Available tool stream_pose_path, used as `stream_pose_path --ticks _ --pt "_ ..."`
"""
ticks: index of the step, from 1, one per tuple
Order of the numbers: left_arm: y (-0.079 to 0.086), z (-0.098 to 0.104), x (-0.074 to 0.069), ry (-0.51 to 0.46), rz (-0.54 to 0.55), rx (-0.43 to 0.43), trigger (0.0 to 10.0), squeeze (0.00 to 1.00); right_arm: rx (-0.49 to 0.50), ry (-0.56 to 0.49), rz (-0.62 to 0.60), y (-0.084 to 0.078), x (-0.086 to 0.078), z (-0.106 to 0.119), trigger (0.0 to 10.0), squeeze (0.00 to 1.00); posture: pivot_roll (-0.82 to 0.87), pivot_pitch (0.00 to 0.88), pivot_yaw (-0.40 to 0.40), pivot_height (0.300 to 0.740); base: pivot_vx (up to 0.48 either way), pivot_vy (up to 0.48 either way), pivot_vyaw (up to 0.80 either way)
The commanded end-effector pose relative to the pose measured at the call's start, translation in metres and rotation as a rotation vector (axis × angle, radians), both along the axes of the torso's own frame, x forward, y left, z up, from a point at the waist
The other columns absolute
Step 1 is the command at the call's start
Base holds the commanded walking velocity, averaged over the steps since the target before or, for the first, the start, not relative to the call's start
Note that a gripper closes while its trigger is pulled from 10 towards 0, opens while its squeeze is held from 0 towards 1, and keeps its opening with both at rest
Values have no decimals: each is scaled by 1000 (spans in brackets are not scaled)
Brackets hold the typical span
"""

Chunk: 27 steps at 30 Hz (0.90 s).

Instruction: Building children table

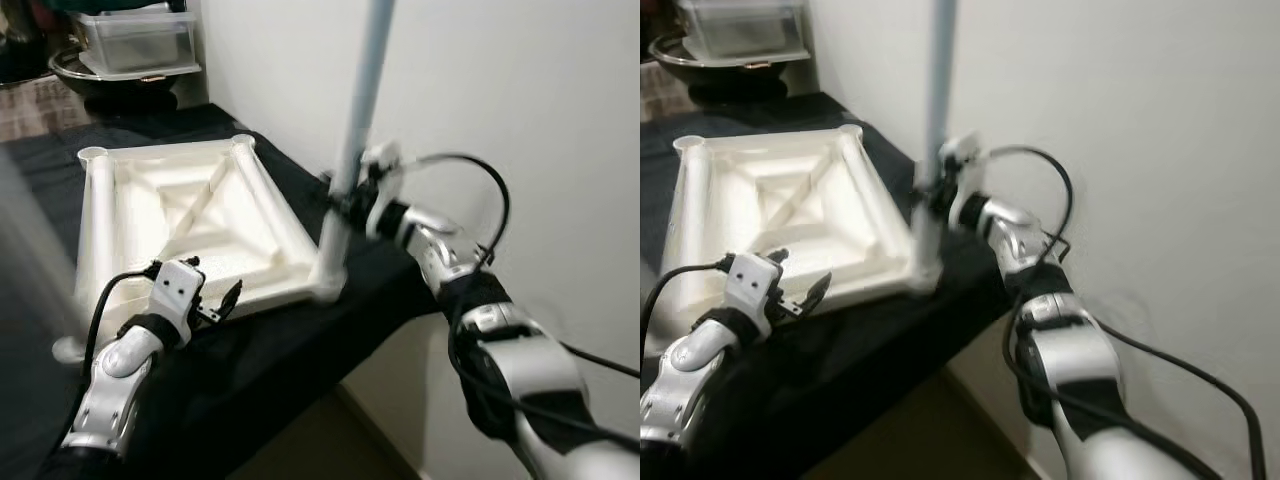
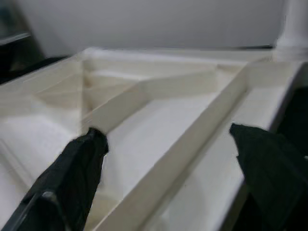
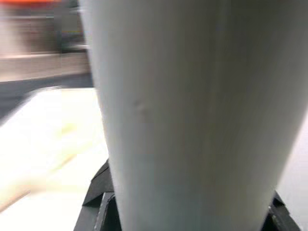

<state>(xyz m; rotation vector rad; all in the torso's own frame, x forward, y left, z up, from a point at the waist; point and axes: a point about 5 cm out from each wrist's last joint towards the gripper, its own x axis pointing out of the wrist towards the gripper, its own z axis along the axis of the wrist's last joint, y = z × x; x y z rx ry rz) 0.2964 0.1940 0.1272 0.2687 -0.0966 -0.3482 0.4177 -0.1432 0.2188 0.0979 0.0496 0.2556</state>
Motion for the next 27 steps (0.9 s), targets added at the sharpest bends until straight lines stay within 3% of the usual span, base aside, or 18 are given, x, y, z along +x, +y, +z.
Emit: stream_pose_path --ticks 1,2,4,5,6,7,9,10,11,12,13,15,16,18,19,22,26,27 --pt "4 -3 -1 14 27 4 10000 0 -23 202 -236 -25 -6 -40 0 0 26 0 -107 740 0 0 0" --pt "4 -3 -1 14 25 4 10000 0 -11 241 -345 -32 -10 -51 0 0 26 0 -107 740 0 0 0" --pt "4 -3 -1 14 24 4 10000 0 1 244 -351 -23 -12 -54 0 0 29 0 -105 740 0 0 0" --pt "4 -3 -1 14 24 4 10000 0 8 217 -286 -4 -13 -49 10000 0 25 0 -100 740 0 0 0" --pt "5 -3 -1 14 24 6 10000 0 25 147 -169 21 -16 -34 10000 0 22 0 -99 740 0 0 0" --pt "5 -3 -1 14 24 6 10000 0 25 147 -169 21 -16 -34 10000 0 22 0 -99 740 0 0 0" --pt "5 -3 -1 15 24 7 10000 0 37 95 -89 36 -20 -22 10000 0 22 0 -99 740 0 0 0" --pt "5 -3 -1 15 23 7 10000 0 80 1 29 50 -24 -4 10000 0 18 0 -98 740 0 0 0" --pt "4 -3 -1 15 22 7 10000 0 128 -77 77 51 -25 10 10000 937 18 0 -99 740 0 0 0" --pt "4 -3 0 15 22 6 10000 0 159 -123 96 49 -26 17 10000 937 18 0 -99 740 0 0 0" --pt "3 -3 0 15 22 5 10000 0 173 -143 121 45 -23 24 10000 1000 21 0 -103 740 0 0 0" --pt "3 -3 0 14 21 4 10000 0 175 -136 112 42 -20 29 10000 1000 21 0 -103 740 0 0 0" --pt "3 -3 0 13 23 4 10000 0 173 -159 203 41 -19 39 10000 325 22 0 -105 740 0 0 0" --pt "4 -3 0 12 24 3 10000 0 172 -190 314 41 -19 50 10000 325 22 0 -105 740 0 0 0" --pt "4 -3 0 12 26 4 10000 0 133 -267 477 39 -26 59 10000 0 22 0 -108 740 0 0 0" --pt "5 -4 -1 12 30 5 10000 0 3 -356 853 31 -49 60 10000 0 33 0 -117 740 0 0 0" --pt "5 -3 -1 10 33 5 10000 0 -47 -336 946 32 -54 52 10000 0 39 0 -123 740 0 0 0" --pt "6 -3 -1 8 36 5 10000 0 -91 -298 1062 39 -59 41 8196 0 39 0 -123 740 0 0 0"
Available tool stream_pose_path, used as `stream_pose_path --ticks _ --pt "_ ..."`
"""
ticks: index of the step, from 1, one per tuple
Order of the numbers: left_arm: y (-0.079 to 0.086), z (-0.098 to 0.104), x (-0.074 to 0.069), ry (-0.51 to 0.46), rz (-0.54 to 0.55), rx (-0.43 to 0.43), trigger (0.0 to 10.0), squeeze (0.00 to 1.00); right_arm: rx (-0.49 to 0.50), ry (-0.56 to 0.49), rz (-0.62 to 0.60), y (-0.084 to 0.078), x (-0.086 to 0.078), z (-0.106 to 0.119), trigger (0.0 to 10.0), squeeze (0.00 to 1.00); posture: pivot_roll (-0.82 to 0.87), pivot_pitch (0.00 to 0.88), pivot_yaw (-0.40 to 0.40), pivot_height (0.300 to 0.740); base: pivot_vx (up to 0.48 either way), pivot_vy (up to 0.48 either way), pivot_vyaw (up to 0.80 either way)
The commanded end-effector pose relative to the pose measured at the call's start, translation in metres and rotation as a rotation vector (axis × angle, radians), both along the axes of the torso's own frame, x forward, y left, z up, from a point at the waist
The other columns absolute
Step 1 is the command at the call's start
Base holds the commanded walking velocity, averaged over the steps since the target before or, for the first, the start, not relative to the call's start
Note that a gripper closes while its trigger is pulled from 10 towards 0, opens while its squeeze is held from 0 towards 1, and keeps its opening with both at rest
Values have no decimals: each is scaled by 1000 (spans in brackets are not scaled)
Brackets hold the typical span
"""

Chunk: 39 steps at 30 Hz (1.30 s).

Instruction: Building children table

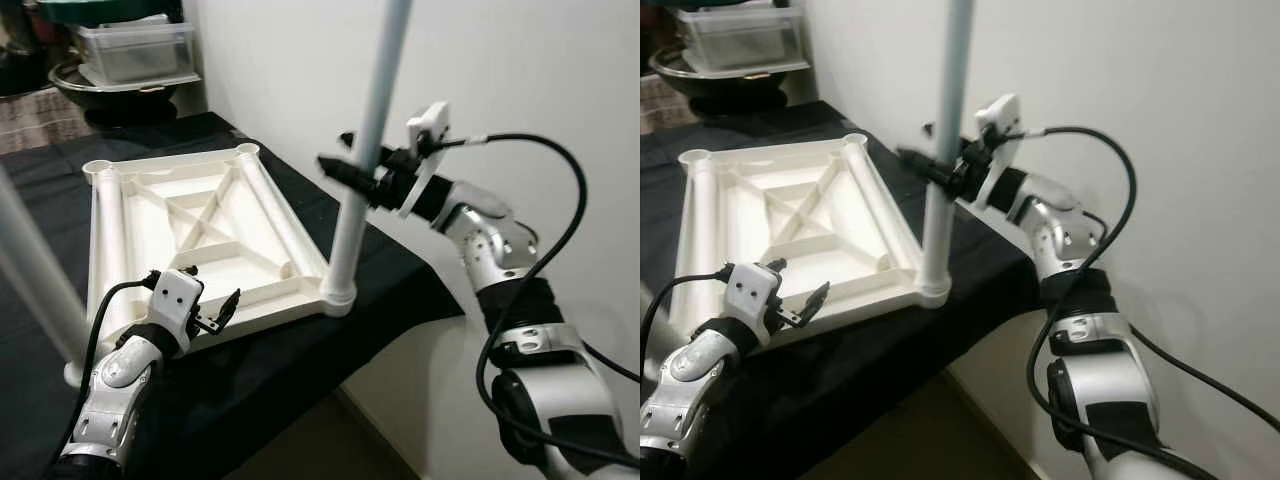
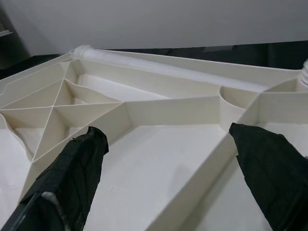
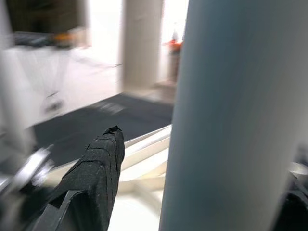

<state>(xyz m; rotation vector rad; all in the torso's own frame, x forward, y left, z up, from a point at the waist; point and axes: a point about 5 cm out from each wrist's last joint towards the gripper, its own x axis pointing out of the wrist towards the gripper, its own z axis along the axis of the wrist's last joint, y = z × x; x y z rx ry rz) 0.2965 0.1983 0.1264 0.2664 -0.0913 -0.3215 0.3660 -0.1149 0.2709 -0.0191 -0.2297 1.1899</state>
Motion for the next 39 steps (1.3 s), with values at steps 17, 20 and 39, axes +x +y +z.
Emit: stream_pose_path --ticks 17,20,39 --pt "2 0 -1 1 9 13 10000 0 -135 394 -859 -21 43 -76 0 0 34 0 -119 740 0 0 0" --pt "1 -1 -1 2 7 12 10000 0 -64 499 -1072 -38 43 -89 0 0 34 0 -119 740 0 0 0" --pt "-2 -3 1 7 -7 12 10000 0 80 86 16 22 -13 -2 10000 0 25 0 -107 740 0 0 0"
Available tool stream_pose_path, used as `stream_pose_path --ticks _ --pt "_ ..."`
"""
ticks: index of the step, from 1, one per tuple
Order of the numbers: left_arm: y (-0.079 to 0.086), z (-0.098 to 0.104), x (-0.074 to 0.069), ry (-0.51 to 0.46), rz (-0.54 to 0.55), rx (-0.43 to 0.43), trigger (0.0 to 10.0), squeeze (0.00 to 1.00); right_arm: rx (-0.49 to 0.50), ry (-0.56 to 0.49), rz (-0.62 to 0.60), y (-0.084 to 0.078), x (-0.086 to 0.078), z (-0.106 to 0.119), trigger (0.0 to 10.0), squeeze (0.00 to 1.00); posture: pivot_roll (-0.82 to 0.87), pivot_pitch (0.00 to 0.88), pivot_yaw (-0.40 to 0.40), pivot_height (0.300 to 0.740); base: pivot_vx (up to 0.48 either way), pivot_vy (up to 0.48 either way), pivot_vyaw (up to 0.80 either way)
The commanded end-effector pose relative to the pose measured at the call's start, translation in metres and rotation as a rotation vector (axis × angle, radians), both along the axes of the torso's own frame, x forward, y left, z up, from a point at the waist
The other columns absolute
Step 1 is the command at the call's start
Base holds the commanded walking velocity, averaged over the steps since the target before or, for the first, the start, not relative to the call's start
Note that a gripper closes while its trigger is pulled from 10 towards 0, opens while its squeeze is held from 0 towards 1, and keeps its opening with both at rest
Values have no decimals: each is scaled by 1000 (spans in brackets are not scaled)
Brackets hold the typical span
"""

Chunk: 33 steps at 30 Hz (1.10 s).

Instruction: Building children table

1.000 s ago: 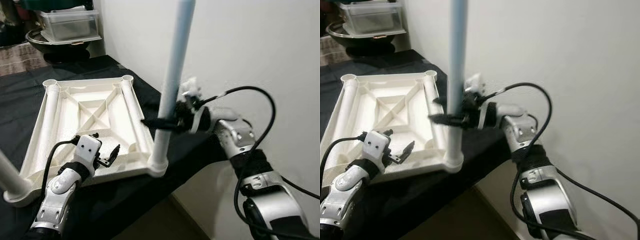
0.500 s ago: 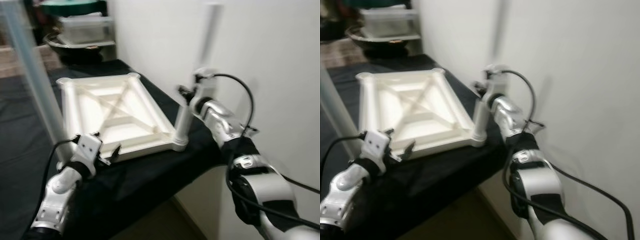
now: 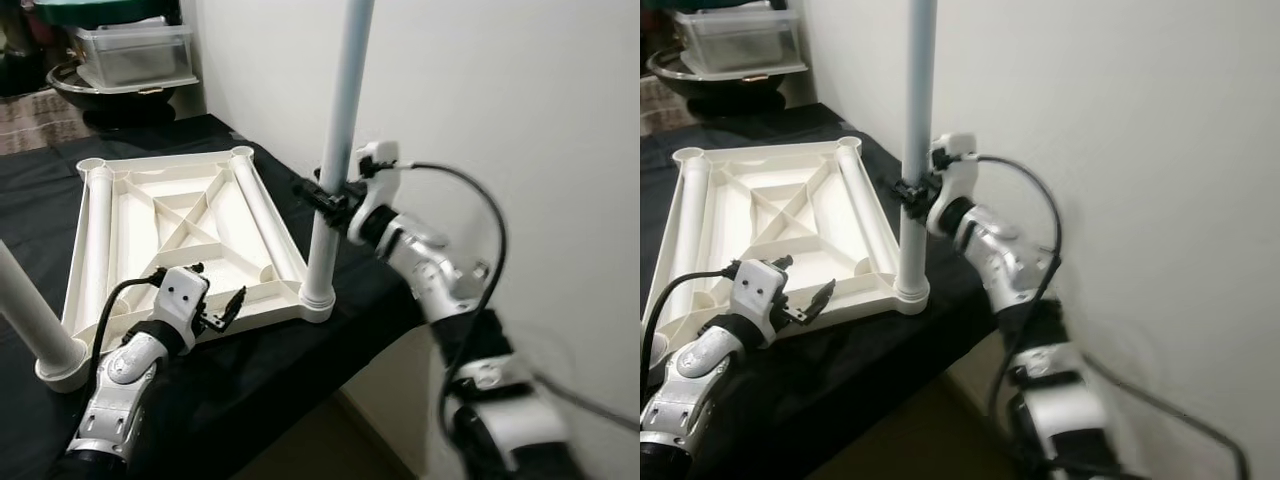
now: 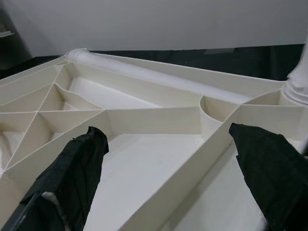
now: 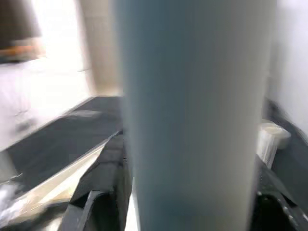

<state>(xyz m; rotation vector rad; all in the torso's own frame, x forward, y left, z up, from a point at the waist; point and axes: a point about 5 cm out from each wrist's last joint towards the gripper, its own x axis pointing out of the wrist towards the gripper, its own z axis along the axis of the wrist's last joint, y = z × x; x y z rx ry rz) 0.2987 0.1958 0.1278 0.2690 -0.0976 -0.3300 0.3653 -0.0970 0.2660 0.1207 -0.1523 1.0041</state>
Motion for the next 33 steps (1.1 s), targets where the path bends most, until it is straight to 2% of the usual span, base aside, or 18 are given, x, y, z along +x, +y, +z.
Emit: stream_pose_path --ticks 1,10,11,12,16,17,19,21,22,23,24,25,27,29,30,31,32,33 --pt "1 -4 -1 13 2 10 10000 0 0 -64 186 4 -12 2 10000 0 25 0 -107 740 0 0 0" --pt "4 -3 -3 9 13 13 10000 0 -177 -141 461 12 -32 -12 10000 0 47 0 -122 740 0 0 0" --pt "5 -3 -3 9 15 14 10000 0 -190 -137 519 19 -37 -16 5059 0 52 0 -125 740 0 0 0" --pt "5 -3 -3 9 16 14 10000 0 -194 -135 560 22 -41 -19 1843 0 52 0 -125 740 0 0 0" --pt "5 -3 -4 9 18 15 10000 0 -191 -135 589 26 -44 -21 1843 0 56 0 -126 740 0 0 0" --pt "6 -3 -4 9 19 16 10000 0 -182 -109 587 30 -43 -23 0 0 54 0 -123 740 0 0 0" --pt "6 -3 -4 11 20 19 10000 0 -186 159 56 42 0 -49 0 0 48 0 -120 740 0 0 0" --pt "6 -3 -4 11 20 19 10000 0 -186 159 56 42 0 -49 0 0 48 0 -120 740 0 0 0" --pt "6 -4 -4 11 19 19 10000 0 -215 270 -177 39 13 -65 0 0 39 0 -114 740 0 0 0" --pt "6 -4 -4 11 19 19 10000 0 -215 270 -177 39 13 -65 0 0 39 0 -114 740 0 0 0" --pt "4 -4 -3 11 15 18 10000 0 -210 398 -461 22 20 -87 0 0 31 0 -108 740 0 0 0" --pt "4 -4 -3 11 15 18 10000 0 -210 398 -461 22 20 -87 0 0 31 0 -108 740 0 0 0" --pt "2 -4 -3 12 9 16 10000 0 -212 533 -746 -3 11 -119 0 0 25 0 -102 740 0 0 0" --pt "2 -4 -2 13 8 17 10000 0 -204 566 -778 -5 5 -126 0 0 25 0 -102 740 0 0 0" --pt "2 -4 -2 14 6 17 10000 0 -186 564 -733 2 -1 -124 8078 0 19 0 -98 740 0 0 0" --pt "2 -4 -2 14 6 17 10000 0 -186 564 -733 2 -1 -124 8078 0 19 0 -98 740 0 0 0" --pt "2 -4 -2 15 5 18 10000 0 -153 525 -665 10 -5 -114 10000 0 13 0 -94 740 0 0 0" --pt "2 -4 -2 15 4 18 10000 0 -131 494 -617 16 -7 -107 10000 0 13 0 -94 740 0 0 0"
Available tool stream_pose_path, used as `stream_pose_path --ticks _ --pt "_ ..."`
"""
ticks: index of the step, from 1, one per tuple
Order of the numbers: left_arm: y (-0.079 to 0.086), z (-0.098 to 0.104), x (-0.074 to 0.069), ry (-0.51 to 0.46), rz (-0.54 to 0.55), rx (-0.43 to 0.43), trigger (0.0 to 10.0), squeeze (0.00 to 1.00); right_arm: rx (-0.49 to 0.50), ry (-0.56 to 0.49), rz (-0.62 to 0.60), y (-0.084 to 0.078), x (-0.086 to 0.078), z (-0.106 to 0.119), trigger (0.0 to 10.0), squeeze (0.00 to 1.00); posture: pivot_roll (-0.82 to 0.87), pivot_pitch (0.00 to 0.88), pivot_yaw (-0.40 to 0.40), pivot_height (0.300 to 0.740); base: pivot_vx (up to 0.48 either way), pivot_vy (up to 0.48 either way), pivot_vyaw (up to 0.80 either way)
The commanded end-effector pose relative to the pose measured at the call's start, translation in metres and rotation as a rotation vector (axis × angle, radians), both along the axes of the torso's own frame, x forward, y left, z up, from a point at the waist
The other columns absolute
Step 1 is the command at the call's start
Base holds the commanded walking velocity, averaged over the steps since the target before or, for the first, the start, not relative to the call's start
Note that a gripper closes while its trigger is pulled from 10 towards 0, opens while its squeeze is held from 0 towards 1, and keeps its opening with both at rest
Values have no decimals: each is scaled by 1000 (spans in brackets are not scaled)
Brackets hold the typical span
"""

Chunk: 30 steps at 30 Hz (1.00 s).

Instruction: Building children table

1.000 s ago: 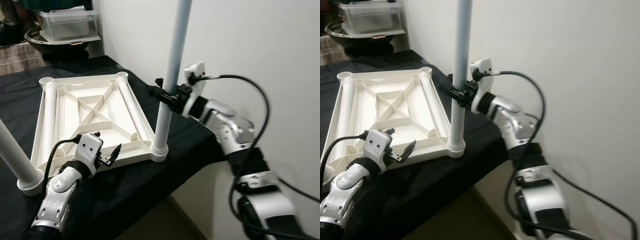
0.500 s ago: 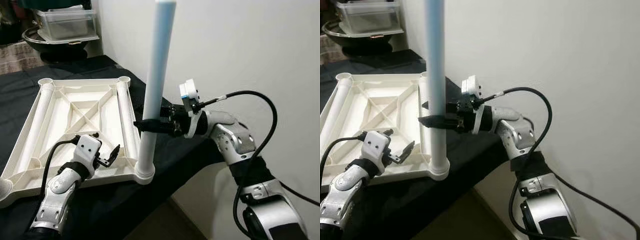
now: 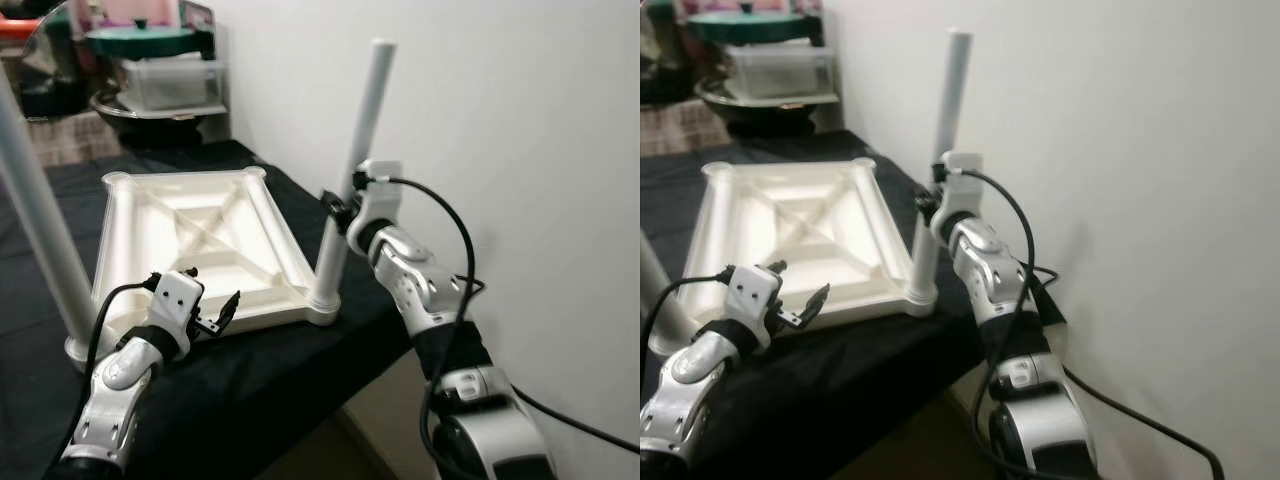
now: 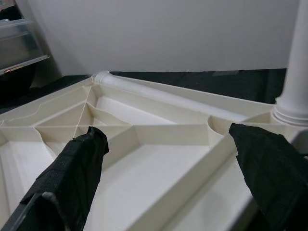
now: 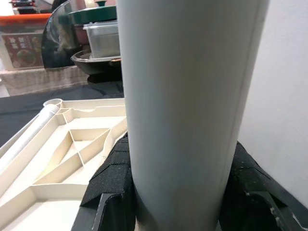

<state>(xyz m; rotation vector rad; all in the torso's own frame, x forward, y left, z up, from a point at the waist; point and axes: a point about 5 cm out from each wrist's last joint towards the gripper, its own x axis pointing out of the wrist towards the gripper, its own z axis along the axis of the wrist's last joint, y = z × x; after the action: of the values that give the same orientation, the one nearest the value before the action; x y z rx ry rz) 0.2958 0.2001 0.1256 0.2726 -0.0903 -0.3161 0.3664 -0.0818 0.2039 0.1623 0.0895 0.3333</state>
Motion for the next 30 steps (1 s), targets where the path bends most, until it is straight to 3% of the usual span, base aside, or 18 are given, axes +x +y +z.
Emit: stream_pose_path --ticks 1,2,3,7,8,9,10,12,13,14,16,20,22,27,30 --pt "-3 -2 2 11 -11 14 10000 0 29 152 50 4 -8 -31 10000 0 9 0 -92 740 0 0 0" --pt "-3 -2 2 11 -12 14 10000 0 58 107 52 4 -8 -23 10000 0 9 0 -92 740 0 0 0" --pt "-4 -2 2 11 -13 14 10000 0 98 56 120 7 -6 -8 10000 1000 10 0 -94 740 0 0 0" --pt "-4 -2 3 11 -14 14 10000 0 123 22 172 9 -5 2 10000 1000 10 0 -94 740 0 0 0" --pt "-4 -2 3 11 -14 14 10000 0 138 -30 280 13 -5 16 10000 1000 12 0 -96 740 0 0 0" --pt "-4 -2 3 10 -14 13 10000 0 155 -109 449 15 -11 34 10000 0 18 0 -100 740 0 0 0" --pt "-4 -2 3 10 -14 13 10000 0 155 -109 449 15 -11 34 10000 0 18 0 -100 740 0 0 0" --pt "-3 -2 3 9 -11 14 10000 0 109 -283 816 8 -32 56 10000 0 21 0 -102 740 0 0 0" --pt "-3 -2 3 9 -11 14 10000 0 109 -283 816 8 -32 56 10000 0 21 0 -102 740 0 0 0" --pt "-3 -2 3 9 -10 14 10000 0 79 -321 915 5 -40 59 10000 0 21 0 -102 740 0 0 0" --pt "-2 -2 2 8 -9 15 10000 0 45 -327 963 3 -41 56 10000 0 27 0 -106 740 0 0 0" --pt "-2 -2 3 6 -6 16 10000 0 11 -248 972 10 -29 41 10000 0 31 0 -112 740 0 0 0" --pt "-3 -1 3 3 -6 16 10000 0 -18 -175 961 24 -21 27 10000 0 38 0 -117 740 0 0 0" --pt "-4 -1 2 0 -4 15 10000 0 -82 -84 934 44 -16 8 10000 0 50 0 -123 740 0 0 0" --pt "-3 -1 2 0 -2 16 10000 0 -94 -65 921 47 -14 4 10000 0 53 0 -128 740 0 0 0"
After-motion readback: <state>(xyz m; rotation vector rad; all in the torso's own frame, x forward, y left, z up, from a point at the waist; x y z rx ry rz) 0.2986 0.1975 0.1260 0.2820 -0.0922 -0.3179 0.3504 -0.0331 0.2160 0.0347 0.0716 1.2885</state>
